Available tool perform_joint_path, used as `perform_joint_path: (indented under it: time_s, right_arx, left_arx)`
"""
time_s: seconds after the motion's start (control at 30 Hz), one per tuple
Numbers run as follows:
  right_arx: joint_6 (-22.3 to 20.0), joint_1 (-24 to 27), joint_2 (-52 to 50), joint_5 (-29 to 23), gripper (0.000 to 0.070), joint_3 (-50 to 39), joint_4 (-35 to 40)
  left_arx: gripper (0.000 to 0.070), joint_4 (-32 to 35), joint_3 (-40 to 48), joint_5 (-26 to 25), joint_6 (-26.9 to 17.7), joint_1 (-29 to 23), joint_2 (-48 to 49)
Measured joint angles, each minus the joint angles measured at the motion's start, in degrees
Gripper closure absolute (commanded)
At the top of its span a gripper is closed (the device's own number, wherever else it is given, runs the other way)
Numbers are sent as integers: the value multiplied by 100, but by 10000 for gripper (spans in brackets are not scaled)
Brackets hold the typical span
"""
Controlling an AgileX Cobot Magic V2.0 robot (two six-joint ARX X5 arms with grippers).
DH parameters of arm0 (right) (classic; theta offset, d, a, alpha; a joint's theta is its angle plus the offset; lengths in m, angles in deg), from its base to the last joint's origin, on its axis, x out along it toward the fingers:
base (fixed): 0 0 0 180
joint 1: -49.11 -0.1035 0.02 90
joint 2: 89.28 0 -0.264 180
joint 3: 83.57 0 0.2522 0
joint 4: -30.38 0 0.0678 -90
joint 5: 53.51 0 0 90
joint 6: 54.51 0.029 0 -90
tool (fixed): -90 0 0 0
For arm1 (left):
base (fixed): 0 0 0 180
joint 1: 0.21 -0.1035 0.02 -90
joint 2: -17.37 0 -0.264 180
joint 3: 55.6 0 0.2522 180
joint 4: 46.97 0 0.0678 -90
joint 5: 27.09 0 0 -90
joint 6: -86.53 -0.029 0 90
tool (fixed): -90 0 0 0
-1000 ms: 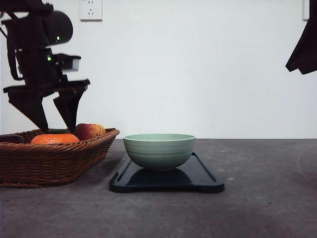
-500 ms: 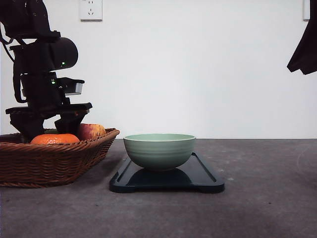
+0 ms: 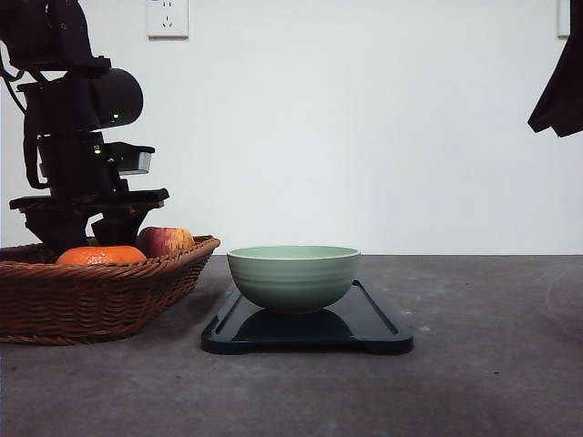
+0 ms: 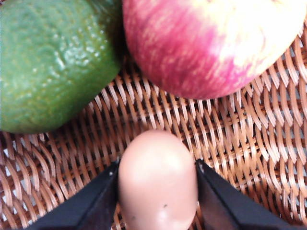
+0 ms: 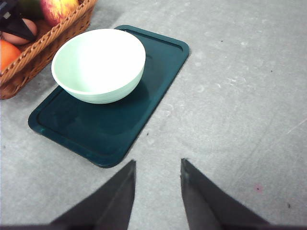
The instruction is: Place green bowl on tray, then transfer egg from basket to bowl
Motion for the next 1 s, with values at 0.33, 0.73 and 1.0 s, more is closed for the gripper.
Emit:
perform_joint_path:
  time_s: [0.33, 0.73, 1.0]
  right_arx:
    - [0, 0, 0, 0, 526, 0, 0]
    - [0, 0, 0, 0, 526, 0, -2]
    - [0, 0, 0, 0, 526, 0, -2]
  left_arx:
    - [468, -354, -25, 0, 28, -4, 349]
    - [468, -347, -27, -340, 487, 220, 1705]
    - [468, 927, -28, -1040, 1024, 1183, 1677]
